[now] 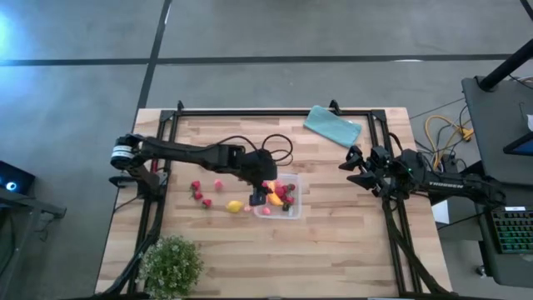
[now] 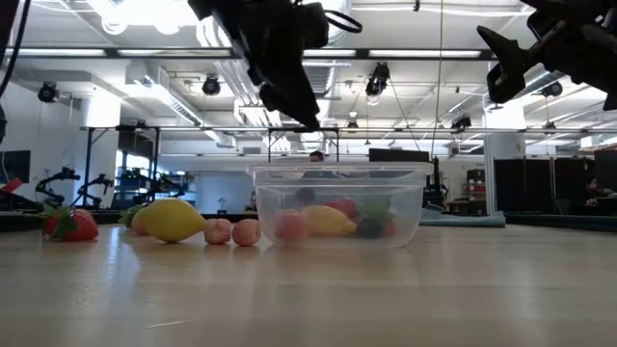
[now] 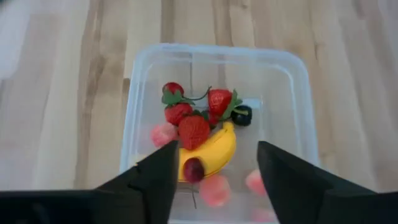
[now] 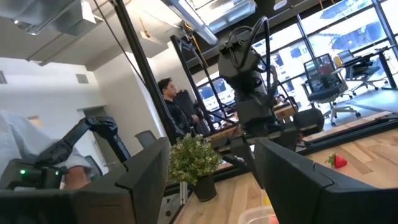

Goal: Pick and placing Produce into tupperware
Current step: Put the pink peach into the transparent bin

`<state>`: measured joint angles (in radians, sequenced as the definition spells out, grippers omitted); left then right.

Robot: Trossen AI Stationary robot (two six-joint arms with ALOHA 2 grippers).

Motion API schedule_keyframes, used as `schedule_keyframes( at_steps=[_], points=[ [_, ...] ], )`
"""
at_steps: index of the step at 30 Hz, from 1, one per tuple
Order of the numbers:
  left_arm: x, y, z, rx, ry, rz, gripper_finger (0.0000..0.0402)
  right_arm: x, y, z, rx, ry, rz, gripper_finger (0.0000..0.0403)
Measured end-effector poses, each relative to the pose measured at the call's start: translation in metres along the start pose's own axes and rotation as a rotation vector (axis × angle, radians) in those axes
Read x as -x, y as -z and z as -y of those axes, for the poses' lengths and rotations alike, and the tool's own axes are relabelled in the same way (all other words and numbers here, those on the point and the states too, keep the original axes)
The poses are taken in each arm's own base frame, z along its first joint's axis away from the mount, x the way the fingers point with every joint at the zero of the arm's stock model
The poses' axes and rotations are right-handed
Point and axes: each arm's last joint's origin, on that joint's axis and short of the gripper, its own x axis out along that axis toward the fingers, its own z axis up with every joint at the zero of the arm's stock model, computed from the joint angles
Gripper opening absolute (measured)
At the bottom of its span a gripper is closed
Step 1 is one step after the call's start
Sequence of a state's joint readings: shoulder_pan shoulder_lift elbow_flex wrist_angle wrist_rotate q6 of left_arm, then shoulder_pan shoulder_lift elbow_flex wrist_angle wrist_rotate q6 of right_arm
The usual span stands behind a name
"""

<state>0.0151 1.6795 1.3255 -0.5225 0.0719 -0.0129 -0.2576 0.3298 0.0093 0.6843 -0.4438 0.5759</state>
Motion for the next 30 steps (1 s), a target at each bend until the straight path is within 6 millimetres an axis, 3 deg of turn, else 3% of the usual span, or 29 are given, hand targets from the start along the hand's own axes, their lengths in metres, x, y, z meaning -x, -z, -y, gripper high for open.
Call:
schedule_keyframes(
  at_steps=[5, 10, 18, 30],
  points=[
    [0.024, 0.009, 0.007, 0.027, 0.004, -0.130, 0.0242, 0.000, 0.000, 0.000, -0.001, 0.000, -0.001, 0.0228],
    [0.033, 0.036, 0.026, -0.069, 0.027, -0.232, 0.0246, 0.000, 0.000, 0.000, 0.000, 0.000, 0.000, 0.0228],
    [0.005, 0.062, 0.043, -0.124, 0.057, -0.215, 0.0246, 0.000, 0.000, 0.000, 0.000, 0.000, 0.000, 0.0228],
    [-0.034, 0.079, 0.042, -0.064, 0.050, -0.271, 0.0246, 0.000, 0.000, 0.000, 0.000, 0.000, 0.000, 0.0228]
  ],
)
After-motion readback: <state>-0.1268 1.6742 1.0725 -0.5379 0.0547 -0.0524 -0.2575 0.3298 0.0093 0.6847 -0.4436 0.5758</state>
